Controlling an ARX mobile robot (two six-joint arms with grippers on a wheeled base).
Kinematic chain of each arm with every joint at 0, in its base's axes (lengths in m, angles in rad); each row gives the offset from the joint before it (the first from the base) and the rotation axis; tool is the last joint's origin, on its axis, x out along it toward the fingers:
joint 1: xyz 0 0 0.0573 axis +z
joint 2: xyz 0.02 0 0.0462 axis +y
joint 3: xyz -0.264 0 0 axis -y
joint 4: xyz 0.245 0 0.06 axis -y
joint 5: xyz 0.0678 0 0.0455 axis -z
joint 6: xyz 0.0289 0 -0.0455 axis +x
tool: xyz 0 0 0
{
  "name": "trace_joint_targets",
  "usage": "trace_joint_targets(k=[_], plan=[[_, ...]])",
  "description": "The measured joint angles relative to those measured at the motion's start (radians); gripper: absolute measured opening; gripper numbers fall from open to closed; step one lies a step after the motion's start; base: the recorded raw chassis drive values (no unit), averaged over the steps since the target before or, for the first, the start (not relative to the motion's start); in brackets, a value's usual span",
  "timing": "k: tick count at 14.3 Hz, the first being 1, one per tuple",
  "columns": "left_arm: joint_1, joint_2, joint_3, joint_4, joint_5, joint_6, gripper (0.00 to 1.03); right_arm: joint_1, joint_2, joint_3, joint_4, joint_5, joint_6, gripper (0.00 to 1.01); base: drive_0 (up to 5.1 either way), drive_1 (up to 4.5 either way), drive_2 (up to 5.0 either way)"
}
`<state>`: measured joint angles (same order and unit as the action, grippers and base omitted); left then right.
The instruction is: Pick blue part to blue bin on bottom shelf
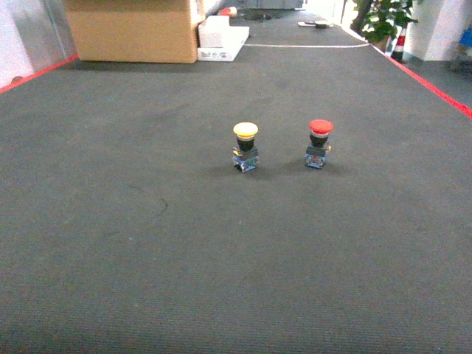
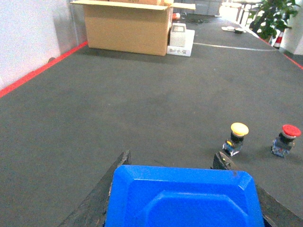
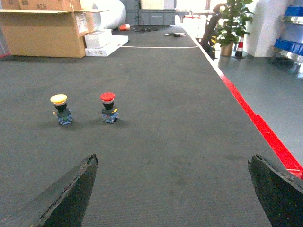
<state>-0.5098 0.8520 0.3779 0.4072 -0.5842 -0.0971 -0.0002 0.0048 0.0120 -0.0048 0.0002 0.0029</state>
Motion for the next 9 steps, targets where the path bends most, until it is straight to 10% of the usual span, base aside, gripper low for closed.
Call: trace_joint_targets(k=[4, 9], plan=[[-0.095, -0.214, -0.032, -0.179, -0.12, -0.057, 0.44, 0.0, 0.0, 0.0, 0.0, 0.0, 0.0, 0.98, 0.0, 0.0, 0.0], [-0.095, -0.212, -0.033, -0.182, -0.124, -0.057, 0.44, 0.0, 0.0, 0.0, 0.0, 0.0, 0.0, 0.98, 0.0, 0.0, 0.0]])
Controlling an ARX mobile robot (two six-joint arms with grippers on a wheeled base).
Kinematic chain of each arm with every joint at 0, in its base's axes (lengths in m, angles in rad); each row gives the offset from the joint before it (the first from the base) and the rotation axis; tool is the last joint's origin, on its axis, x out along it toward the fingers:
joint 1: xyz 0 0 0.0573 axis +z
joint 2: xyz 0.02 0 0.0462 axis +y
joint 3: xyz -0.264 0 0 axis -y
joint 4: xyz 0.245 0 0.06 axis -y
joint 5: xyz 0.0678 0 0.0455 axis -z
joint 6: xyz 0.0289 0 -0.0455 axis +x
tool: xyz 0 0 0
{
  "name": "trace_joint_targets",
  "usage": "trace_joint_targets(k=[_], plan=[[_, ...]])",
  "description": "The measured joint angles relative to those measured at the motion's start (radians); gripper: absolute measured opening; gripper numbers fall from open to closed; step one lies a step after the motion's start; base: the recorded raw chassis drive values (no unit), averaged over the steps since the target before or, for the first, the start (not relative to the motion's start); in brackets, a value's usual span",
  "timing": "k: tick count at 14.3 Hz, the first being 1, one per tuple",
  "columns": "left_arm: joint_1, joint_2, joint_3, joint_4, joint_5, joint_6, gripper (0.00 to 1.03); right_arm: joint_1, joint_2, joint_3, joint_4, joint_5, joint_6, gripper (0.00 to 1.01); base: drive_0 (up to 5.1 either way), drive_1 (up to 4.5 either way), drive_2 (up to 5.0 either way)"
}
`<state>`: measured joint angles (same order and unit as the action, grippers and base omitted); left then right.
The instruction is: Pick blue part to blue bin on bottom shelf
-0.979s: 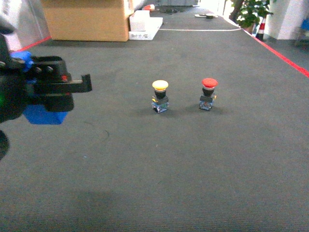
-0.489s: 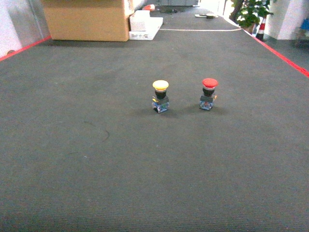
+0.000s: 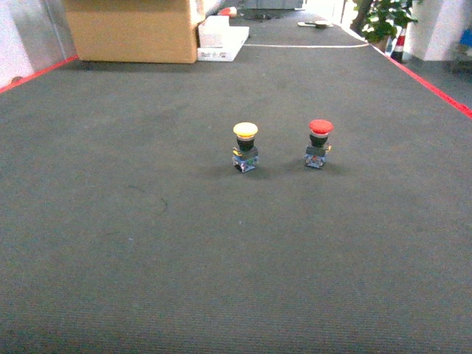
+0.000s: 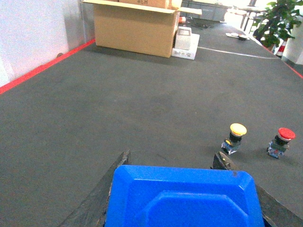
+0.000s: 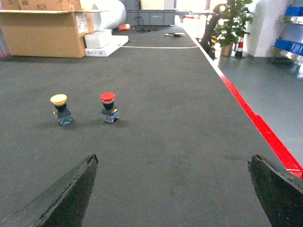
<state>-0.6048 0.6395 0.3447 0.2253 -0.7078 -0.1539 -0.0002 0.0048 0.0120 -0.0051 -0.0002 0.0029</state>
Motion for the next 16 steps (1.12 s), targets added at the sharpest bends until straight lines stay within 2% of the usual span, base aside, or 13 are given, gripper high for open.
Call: trace_joint_targets(k=[6, 9, 13, 16], plan=[[0.0, 0.0, 0.0, 0.0, 0.0, 0.0, 0.44, 0.0, 0.0, 0.0, 0.0, 0.0, 0.0, 0.98, 0.0, 0.0, 0.0], [0.0, 0.001, 0.0, 0.0, 0.0, 0.0, 0.44, 0.0, 0.0, 0.0, 0.0, 0.0, 0.0, 0.98, 0.2, -4.01, 4.4], [0.001, -0.005, -0.002, 0.002, -0.003, 0.0, 0.44, 0.0, 0.0, 0.0, 0.004, 0.0, 0.0, 0.98, 0.0, 0.0, 0.0], [0.001, -0.003, -0.002, 0.0, -0.003, 0.0, 0.44, 0.0, 0.0, 0.0, 0.0, 0.0, 0.0, 0.98, -1.9, -1.86, -1.9]])
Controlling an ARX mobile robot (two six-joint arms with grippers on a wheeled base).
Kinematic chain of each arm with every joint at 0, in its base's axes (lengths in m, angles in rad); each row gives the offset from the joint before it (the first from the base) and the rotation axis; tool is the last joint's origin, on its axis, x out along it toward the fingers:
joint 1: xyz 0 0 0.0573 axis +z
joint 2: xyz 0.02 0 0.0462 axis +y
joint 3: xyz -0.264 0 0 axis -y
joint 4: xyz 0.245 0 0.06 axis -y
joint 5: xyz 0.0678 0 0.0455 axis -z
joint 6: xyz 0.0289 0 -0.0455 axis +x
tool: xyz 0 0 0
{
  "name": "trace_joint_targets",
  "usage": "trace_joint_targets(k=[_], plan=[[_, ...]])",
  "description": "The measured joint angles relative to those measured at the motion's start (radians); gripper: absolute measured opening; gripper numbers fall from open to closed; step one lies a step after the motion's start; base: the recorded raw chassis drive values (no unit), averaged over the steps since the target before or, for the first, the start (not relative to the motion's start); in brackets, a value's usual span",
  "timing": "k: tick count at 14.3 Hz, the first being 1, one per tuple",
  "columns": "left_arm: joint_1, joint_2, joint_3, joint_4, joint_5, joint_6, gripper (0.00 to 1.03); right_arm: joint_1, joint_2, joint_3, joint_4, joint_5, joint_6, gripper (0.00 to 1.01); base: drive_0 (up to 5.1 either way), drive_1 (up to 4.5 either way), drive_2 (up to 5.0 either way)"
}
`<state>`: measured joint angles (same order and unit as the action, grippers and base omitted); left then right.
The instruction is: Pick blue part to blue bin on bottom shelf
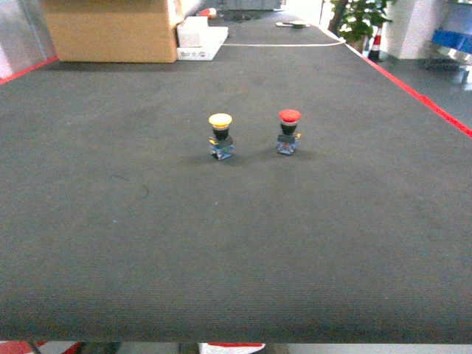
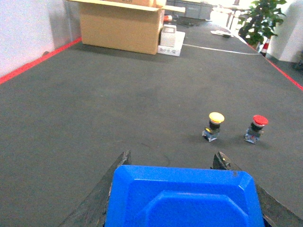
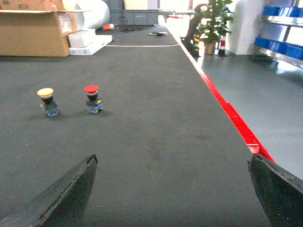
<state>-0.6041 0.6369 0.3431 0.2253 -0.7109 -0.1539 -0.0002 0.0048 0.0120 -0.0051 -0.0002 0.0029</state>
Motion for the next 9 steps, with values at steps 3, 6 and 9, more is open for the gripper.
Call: trace_joint_targets(k=[3, 6, 9], plan=[[0.0, 0.0, 0.0, 0.0, 0.0, 0.0, 0.44, 0.0, 0.0, 0.0, 0.0, 0.0, 0.0, 0.98, -1.6, -1.64, -1.6], [0.0, 0.0, 0.0, 0.0, 0.0, 0.0, 0.44, 0.0, 0.0, 0.0, 0.0, 0.0, 0.0, 0.98, -1.6, -1.57, -1.6], [0.0, 0.0, 0.0, 0.0, 0.0, 0.0, 0.44, 0.0, 0.0, 0.0, 0.0, 0.0, 0.0, 0.98, -1.6, -1.61, -1.6]])
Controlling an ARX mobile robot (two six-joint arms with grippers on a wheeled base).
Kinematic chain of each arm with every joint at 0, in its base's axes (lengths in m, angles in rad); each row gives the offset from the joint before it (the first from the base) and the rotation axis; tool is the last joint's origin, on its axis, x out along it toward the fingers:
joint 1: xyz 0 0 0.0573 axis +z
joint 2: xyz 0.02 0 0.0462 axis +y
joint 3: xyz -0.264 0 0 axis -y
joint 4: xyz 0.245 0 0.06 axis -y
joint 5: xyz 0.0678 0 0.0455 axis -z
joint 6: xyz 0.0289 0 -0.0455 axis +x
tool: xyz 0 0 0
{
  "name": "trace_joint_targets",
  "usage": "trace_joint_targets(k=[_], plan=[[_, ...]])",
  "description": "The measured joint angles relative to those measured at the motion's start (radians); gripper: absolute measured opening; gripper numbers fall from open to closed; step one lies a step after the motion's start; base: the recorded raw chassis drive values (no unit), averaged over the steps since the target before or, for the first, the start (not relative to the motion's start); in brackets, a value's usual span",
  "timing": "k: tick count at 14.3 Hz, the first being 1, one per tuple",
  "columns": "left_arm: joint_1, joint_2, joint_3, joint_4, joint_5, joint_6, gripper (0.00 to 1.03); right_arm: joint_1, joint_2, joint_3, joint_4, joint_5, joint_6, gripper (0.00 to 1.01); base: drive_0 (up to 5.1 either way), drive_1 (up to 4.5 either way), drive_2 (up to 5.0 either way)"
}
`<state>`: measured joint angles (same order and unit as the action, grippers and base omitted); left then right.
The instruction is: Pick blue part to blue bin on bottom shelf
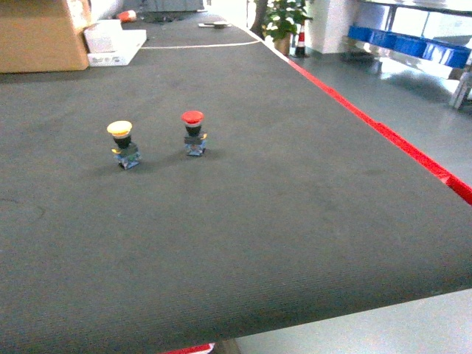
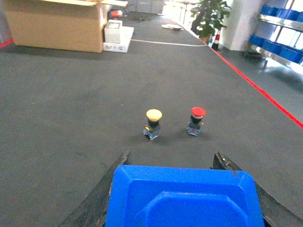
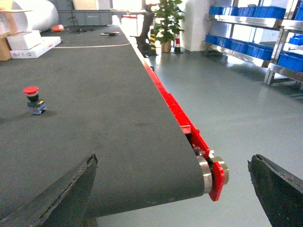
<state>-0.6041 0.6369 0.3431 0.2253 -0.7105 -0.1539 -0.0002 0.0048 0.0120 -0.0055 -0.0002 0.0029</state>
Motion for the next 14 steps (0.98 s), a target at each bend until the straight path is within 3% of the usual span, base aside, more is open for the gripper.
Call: trace_joint_targets(k=[14], plan=[[0.0, 0.0, 0.0, 0.0, 0.0, 0.0, 0.44, 0.0, 0.0, 0.0, 0.0, 0.0, 0.0, 0.98, -1.6, -1.58, -1.6]])
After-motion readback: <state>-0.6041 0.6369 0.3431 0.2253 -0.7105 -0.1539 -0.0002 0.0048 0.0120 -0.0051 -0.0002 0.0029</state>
